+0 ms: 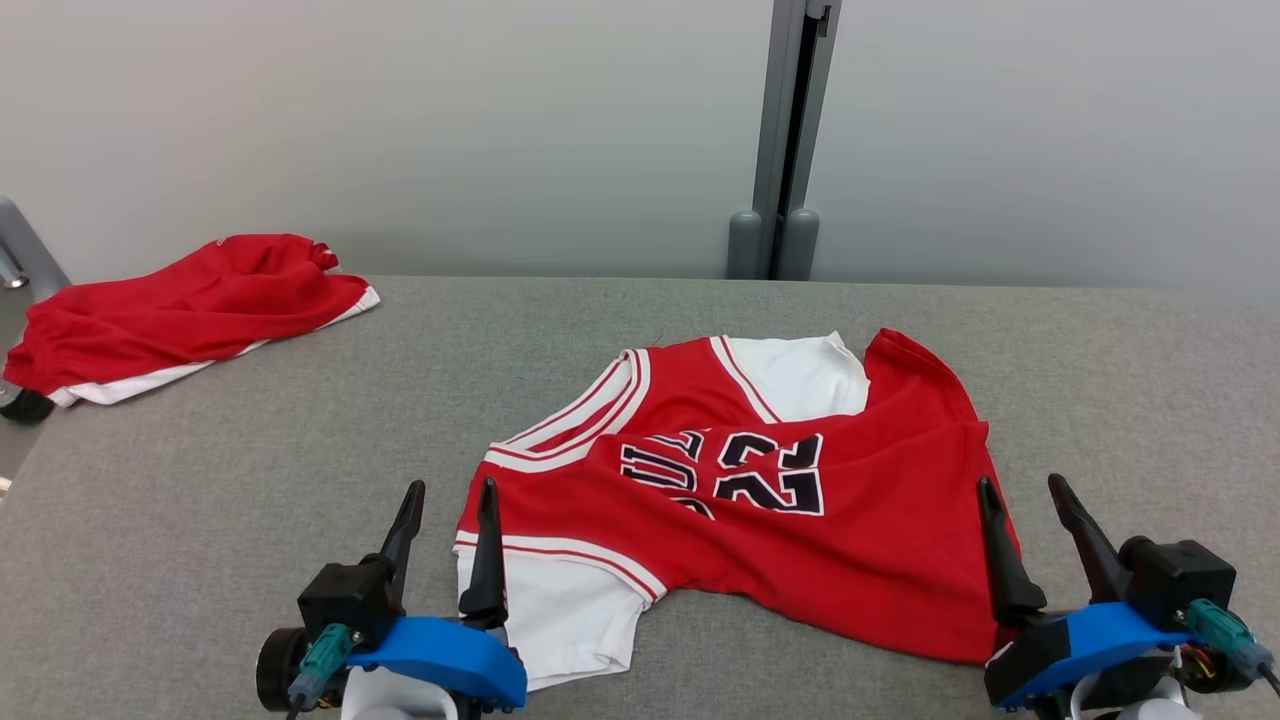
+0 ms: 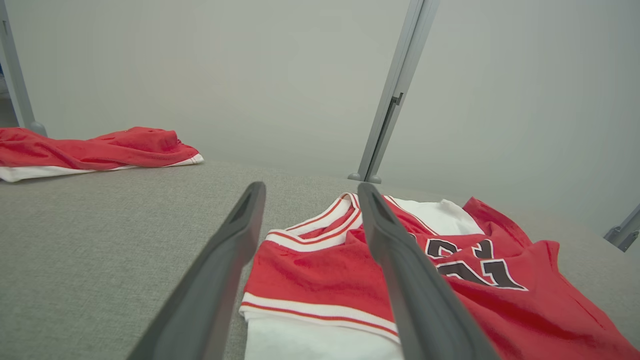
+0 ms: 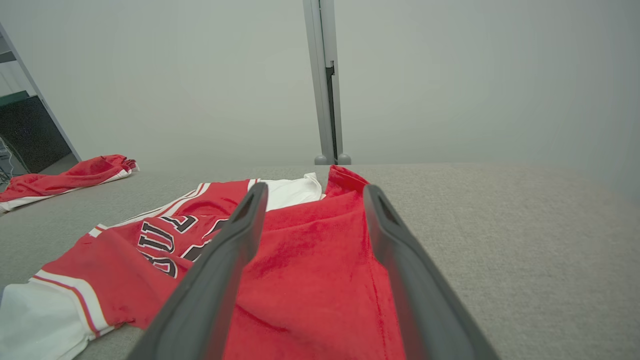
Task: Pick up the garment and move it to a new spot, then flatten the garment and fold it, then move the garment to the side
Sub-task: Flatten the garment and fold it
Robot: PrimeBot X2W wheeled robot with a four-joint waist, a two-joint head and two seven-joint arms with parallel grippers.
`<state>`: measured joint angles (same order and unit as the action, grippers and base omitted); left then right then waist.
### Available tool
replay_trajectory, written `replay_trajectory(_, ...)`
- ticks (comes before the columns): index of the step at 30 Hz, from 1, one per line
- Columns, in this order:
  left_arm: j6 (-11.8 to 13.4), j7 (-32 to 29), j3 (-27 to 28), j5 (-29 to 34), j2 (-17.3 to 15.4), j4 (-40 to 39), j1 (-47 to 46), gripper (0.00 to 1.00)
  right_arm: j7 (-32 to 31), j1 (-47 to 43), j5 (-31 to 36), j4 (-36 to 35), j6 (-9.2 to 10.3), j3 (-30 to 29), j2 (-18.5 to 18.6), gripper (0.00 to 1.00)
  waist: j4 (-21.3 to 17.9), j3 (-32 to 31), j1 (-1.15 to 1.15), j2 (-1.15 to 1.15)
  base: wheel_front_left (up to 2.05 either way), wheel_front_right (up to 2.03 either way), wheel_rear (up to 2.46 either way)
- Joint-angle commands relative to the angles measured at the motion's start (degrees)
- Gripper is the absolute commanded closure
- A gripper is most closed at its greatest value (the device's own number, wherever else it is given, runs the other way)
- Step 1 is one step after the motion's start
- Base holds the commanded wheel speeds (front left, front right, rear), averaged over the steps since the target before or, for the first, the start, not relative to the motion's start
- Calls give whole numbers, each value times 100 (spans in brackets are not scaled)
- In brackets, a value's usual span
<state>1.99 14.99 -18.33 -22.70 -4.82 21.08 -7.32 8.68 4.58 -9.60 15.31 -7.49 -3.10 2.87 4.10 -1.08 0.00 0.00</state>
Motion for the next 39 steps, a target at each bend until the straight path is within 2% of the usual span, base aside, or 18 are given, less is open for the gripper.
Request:
replay_trajectory(1,-8,25,14,17,5,12,-51,0,32,101,12,1,-1,0,5,0,1,4,0,0,0,0,0)
replay_trajectory(5,22,-103,-35,39,-33,90,-9,0,22,75,-20,24,-1,-13,5,0,13,29,0,0,0,0,0)
replay_trajectory(12,221,-1616,-159,-221,-195,269,346,0,-1,-80,26,69,-1,-186,6,0,48,120,0,0,0,0,0)
replay_trajectory(18,452,-2332,-130,-417,-231,67,643,0,32,-79,27,92,-1,-260,5,0,1,287,0,0,0,0,0)
replay_trajectory(26,613,-2634,-148,-496,-197,106,599,0,23,6,39,98,-1,-275,5,0,-156,457,0,0,0,0,0)
replay_trajectory(31,756,-2586,-80,-544,-146,313,534,0,7,-37,91,88,-1,-368,5,0,-263,522,0,0,0,0,0)
replay_trajectory(34,669,-2583,-108,-591,-127,437,497,0,6,-76,103,109,-1,-429,5,0,-299,544,0,0,0,0,0)
replay_trajectory(35,641,-2567,-125,-612,-116,456,494,9,-13,-97,108,125,-1,-454,5,0,-307,551,0,0,0,0,0)
replay_trajectory(36,601,-2527,-142,-615,-107,455,482,35,-37,-127,111,145,-1,-490,5,0,-311,556,0,0,0,0,0)
replay_trajectory(37,586,-2476,-148,-620,-93,447,453,76,-66,-165,124,169,-1,-533,5,0,-311,559,0,0,0,0,0)
replay_trajectory(38,560,-2421,-161,-614,-86,434,421,100,-135,-209,123,221,-1,-612,5,0,-307,561,0,0,0,0,0)
replay_trajectory(39,547,-2374,-176,-604,-83,427,399,100,-245,-259,146,301,-1,-674,6,0,-300,561,0,0,0,0,0)
